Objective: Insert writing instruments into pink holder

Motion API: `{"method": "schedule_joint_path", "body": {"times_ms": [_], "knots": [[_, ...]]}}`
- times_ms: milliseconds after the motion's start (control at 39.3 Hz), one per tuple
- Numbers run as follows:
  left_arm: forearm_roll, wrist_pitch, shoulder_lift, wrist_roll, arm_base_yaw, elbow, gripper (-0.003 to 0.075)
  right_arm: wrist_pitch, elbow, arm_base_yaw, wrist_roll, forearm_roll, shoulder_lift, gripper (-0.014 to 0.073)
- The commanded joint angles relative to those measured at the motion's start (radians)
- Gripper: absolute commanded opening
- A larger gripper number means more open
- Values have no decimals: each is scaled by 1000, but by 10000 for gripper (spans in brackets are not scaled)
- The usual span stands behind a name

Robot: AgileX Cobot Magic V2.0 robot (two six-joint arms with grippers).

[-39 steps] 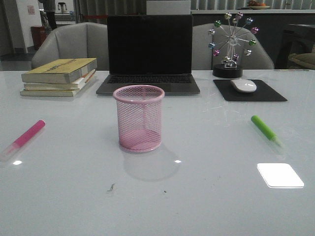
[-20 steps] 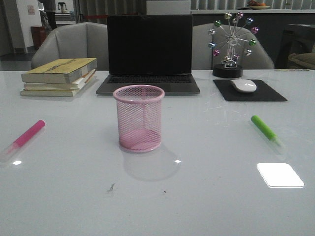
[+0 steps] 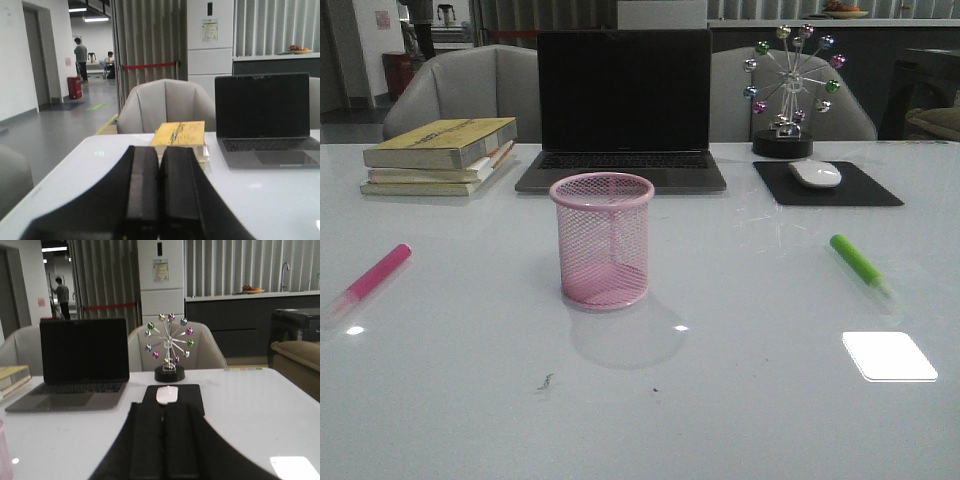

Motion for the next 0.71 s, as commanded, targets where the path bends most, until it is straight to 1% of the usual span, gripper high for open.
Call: {"method": "schedule_joint_path", "body": {"times_ms": [0, 127, 229, 305, 382, 560, 611, 687], "knots": [[22, -61, -9, -5, 2, -99, 92, -77, -67, -5, 10, 12, -19, 50], [53, 20, 45, -3, 2, -214, 92, 73, -209, -5, 9, -11, -19, 50], [78, 20, 138, -3, 2, -318, 92, 185, -320, -5, 9, -42, 11, 50], [78, 16, 210, -3, 2, -397, 92, 224, -382, -5, 9, -42, 68, 50], [78, -3, 291, -3, 2, -473, 92, 248, -432, -5, 9, -42, 148, 50], [78, -15, 433, -3, 2, -575, 94, 249, -521, -5, 9, -42, 354, 50], [78, -7, 478, -3, 0, -592, 109, 241, -541, -5, 9, -42, 405, 50], [67, 2, 532, -3, 0, -610, 154, 222, -559, -5, 9, -42, 478, 50]]}}
